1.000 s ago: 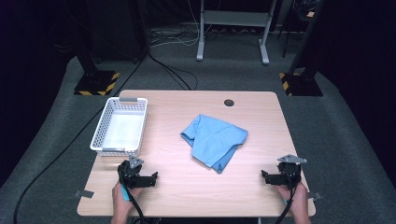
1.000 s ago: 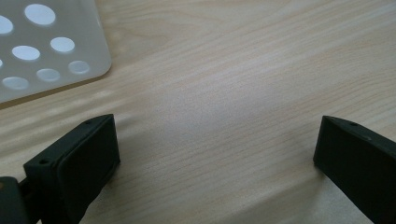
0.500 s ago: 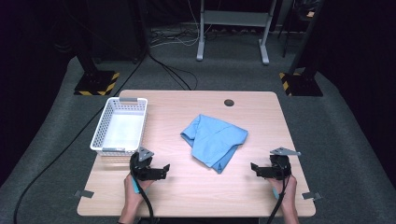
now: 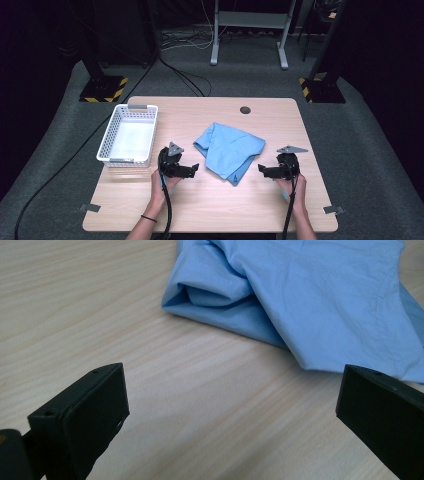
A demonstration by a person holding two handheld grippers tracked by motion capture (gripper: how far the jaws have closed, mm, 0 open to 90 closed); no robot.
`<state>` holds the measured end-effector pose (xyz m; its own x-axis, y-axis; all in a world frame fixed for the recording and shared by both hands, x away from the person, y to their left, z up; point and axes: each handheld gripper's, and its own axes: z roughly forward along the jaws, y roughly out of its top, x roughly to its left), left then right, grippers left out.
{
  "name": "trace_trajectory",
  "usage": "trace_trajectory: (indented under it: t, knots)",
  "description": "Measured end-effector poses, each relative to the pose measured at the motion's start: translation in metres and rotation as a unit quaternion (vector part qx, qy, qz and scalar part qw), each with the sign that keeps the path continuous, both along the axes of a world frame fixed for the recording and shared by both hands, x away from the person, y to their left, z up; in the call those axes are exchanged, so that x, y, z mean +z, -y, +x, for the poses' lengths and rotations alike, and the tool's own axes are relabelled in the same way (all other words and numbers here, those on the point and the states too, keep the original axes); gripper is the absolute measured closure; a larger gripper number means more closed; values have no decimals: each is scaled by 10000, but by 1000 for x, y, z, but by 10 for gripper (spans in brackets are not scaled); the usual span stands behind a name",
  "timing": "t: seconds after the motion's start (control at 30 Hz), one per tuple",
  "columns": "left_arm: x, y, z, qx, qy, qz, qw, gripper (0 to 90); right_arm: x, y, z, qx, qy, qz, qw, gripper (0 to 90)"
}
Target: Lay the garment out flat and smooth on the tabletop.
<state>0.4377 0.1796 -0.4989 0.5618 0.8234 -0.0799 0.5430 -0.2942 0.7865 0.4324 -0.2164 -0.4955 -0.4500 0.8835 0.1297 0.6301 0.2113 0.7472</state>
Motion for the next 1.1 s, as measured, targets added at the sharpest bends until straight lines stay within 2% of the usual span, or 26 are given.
trace_trajectory:
  t: [0.1,0.27,0.3,0.47,0.57,0.63,0.7,0.77,0.87,1.07,1.1]
  knots:
    - [1,3,5,-44,0,-17,10000,4,1,-1,2,5,-3,-7,10000,26]
    - [1,13,18,-123,-14,16,9999,4,6,-11,18,57,-51,-40,10000,27]
    - [2,15,21,-153,-28,36,9999,4,7,-13,20,53,-1,-70,10000,28]
    - [2,23,31,-185,-33,63,9998,4,9,-20,34,79,-88,-49,9999,28]
    - [-1,25,40,-119,-55,87,9999,7,7,-23,46,90,-166,-14,9998,26]
    - [-4,26,47,-76,-132,-31,9999,7,7,-23,49,72,-193,6,9998,29]
    - [-6,28,52,-60,-136,10,9999,8,6,-23,52,-11,-68,-116,9999,38]
    - [-7,31,58,16,-147,70,9999,28,5,-22,59,-21,-213,-41,9998,32]
    - [-9,34,65,28,-160,73,9998,35,5,-22,66,-110,-189,56,9997,35]
    - [-14,38,73,93,-182,84,9998,54,5,-26,73,-80,-218,57,9997,29]
    - [-15,39,75,85,-177,116,9997,79,2,-30,79,-113,-300,-2,9995,27]
